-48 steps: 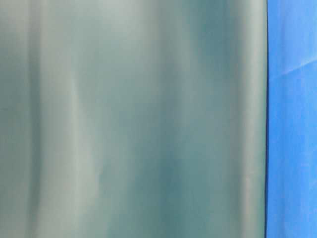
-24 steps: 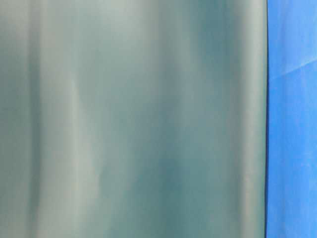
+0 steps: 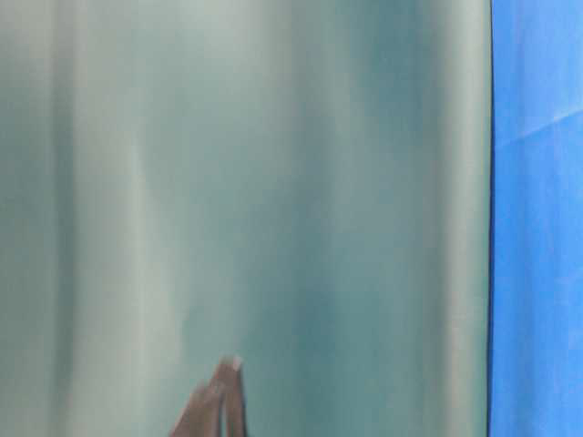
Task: Handover the blue block to the right arm after grasping it with the left arm, then place it in the designated position.
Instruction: 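Move the open left gripper over the blue cube, then lower the left gripper and close it on the blue cube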
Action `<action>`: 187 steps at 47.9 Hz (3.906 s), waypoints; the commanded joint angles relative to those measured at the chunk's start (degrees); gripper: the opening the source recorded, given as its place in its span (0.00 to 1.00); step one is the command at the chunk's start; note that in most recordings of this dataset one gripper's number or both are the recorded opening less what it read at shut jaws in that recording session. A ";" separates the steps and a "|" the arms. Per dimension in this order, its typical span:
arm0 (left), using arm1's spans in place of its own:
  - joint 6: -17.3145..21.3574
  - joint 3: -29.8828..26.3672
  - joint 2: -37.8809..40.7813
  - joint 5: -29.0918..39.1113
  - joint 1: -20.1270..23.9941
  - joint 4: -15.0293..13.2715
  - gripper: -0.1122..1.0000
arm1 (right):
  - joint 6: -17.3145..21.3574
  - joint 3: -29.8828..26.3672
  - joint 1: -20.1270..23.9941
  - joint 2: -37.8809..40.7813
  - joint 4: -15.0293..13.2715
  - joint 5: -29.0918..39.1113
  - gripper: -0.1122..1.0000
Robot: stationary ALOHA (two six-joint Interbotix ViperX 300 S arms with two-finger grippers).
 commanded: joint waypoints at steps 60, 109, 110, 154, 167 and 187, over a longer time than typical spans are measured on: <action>-2.46 -32.26 25.75 27.51 -1.05 0.35 0.93 | 0.00 -1.32 -0.97 1.14 -0.09 -1.14 0.97; -2.46 -48.25 33.66 62.40 -1.76 0.35 0.93 | 0.00 -1.14 -0.97 2.02 -0.09 -1.05 0.97; -2.46 -48.25 33.66 62.31 -1.67 0.35 0.93 | 0.00 -1.14 -1.05 2.02 -0.18 -1.05 0.97; -2.11 -46.41 34.80 58.62 -2.02 0.44 0.93 | 0.00 -1.14 -0.97 2.29 -0.09 -1.23 0.97; -2.72 -39.99 38.58 49.83 -2.11 0.62 0.93 | 0.00 -1.14 -1.05 2.29 -0.18 -1.23 0.97; -2.99 -38.23 48.43 42.80 -3.16 0.62 0.93 | 0.00 -1.05 -1.23 2.29 -0.09 -1.14 0.97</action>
